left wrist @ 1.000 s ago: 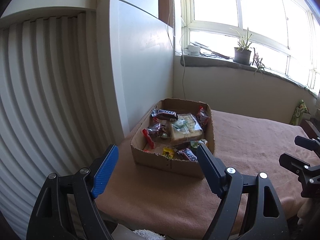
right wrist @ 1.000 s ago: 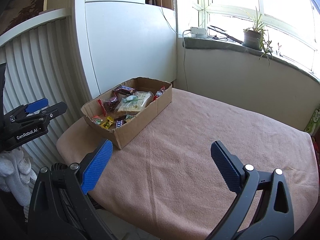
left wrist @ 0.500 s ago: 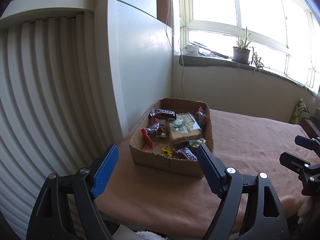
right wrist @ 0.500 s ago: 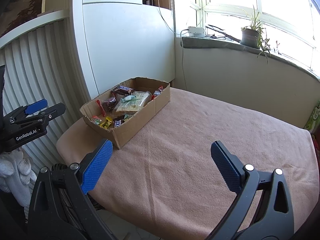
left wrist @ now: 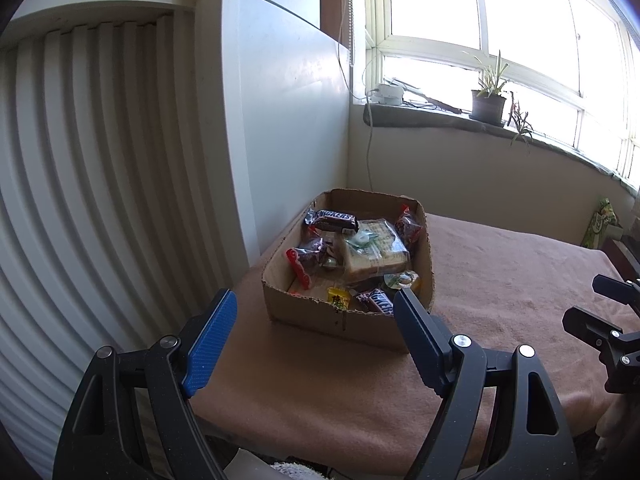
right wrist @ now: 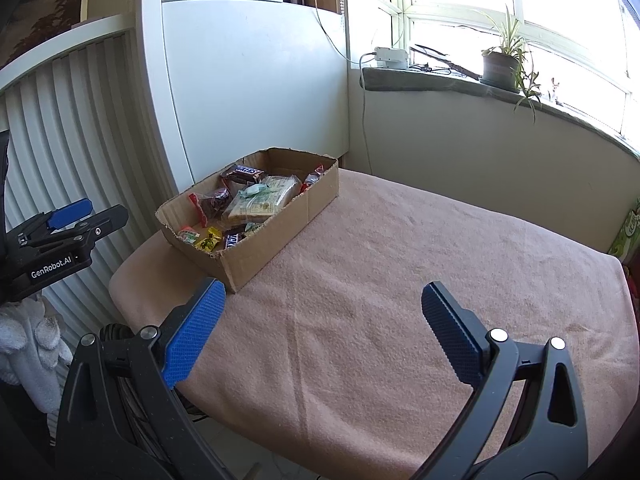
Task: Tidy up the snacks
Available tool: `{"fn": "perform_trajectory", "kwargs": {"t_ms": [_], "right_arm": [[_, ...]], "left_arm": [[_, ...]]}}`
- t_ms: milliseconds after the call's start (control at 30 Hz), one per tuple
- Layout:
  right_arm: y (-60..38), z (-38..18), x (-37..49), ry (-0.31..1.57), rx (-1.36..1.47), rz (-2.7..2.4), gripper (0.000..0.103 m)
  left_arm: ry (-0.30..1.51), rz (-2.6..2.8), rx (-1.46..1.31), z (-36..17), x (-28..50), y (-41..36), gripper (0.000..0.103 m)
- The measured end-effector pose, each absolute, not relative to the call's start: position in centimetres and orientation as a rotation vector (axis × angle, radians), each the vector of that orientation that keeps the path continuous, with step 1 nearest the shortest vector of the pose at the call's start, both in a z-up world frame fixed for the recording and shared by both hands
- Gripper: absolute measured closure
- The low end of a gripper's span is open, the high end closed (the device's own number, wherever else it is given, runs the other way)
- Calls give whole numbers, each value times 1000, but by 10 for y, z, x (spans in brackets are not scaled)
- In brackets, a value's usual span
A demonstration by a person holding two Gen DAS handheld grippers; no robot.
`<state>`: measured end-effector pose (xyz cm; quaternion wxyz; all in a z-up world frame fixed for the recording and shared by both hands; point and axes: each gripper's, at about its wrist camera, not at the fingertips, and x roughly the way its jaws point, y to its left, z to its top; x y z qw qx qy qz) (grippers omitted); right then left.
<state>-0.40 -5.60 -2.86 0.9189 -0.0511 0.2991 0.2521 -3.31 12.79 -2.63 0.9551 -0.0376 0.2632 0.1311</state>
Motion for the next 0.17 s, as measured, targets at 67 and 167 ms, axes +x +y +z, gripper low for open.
{"fn": "perform_trajectory", "kwargs": {"t_ms": [67,167], "right_arm": [[-56,-30,-4,617,-107,518,2],[-58,-31,-3,621,-104,519,2]], "left_arm": [[535,262,-69,-28,-33,127,23],[546,253,-76,-31,-32,127,23]]}}
